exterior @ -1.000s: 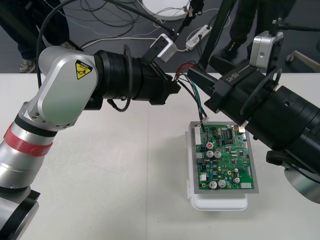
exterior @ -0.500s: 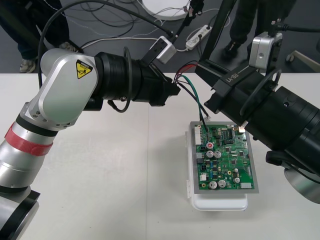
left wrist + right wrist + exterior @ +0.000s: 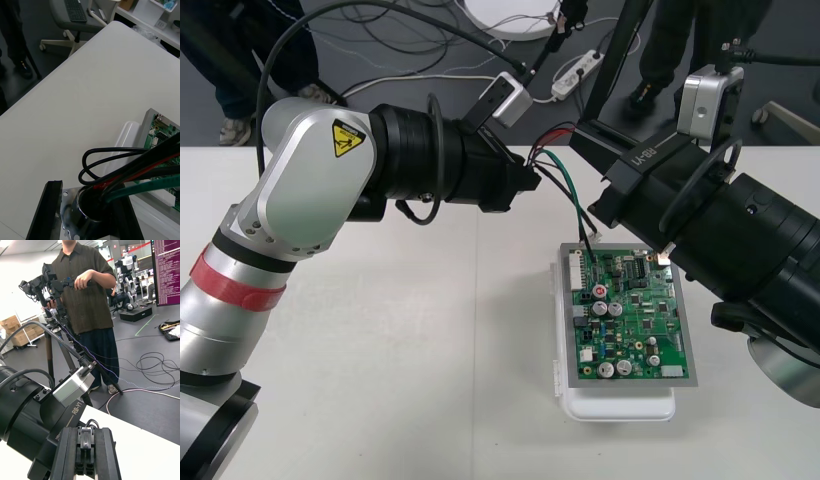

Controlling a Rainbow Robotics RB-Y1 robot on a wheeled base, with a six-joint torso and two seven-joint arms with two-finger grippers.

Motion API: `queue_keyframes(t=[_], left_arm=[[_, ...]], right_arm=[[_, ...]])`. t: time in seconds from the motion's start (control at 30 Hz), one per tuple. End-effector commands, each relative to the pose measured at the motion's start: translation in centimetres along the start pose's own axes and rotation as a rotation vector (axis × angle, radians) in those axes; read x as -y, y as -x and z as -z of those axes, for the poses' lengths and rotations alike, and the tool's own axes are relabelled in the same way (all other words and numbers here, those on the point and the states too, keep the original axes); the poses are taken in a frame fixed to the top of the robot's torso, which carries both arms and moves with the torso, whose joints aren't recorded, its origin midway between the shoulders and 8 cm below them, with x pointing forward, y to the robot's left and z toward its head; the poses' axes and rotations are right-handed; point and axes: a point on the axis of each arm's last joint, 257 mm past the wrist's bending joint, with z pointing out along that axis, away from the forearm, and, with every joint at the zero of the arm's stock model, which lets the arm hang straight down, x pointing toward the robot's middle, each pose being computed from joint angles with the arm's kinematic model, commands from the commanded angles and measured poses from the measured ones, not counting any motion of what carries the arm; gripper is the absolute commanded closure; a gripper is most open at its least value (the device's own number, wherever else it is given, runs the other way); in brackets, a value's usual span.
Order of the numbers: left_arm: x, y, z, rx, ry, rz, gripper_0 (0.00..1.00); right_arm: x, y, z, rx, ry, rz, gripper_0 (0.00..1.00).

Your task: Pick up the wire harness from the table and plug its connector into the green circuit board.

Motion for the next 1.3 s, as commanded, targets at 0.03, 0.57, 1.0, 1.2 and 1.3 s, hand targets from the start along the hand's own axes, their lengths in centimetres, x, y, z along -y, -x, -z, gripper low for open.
queue_keyframes(t=[0.03, 0.57, 1.0, 1.2, 1.3], left_arm=[[-0.2, 3.6, 0.3, 0.06, 0.023, -0.134, 0.0], [-0.6, 4.3, 0.5, 0.075, 0.038, -0.16, 0.0], [0.2, 3.6, 2.4, 0.084, -0.052, -0.116, 0.0], [1.1, 3.5, 3.9, 0.114, -0.119, -0.124, 0.0], [1.6, 3.1, 4.7, 0.139, -0.155, -0.137, 0.0]], right_arm=[[-1.6, 1.4, -0.5, 0.033, 0.043, -0.015, 1.0], [-1.3, 1.3, -0.3, 0.026, 0.041, 0.003, 1.0], [0.5, 0.4, 0.6, 0.031, 0.141, 0.066, 1.0], [2.1, 0.3, 1.3, 0.034, 0.178, 0.1, 1.0], [3.0, 0.7, 1.8, 0.037, 0.2, 0.119, 1.0]])
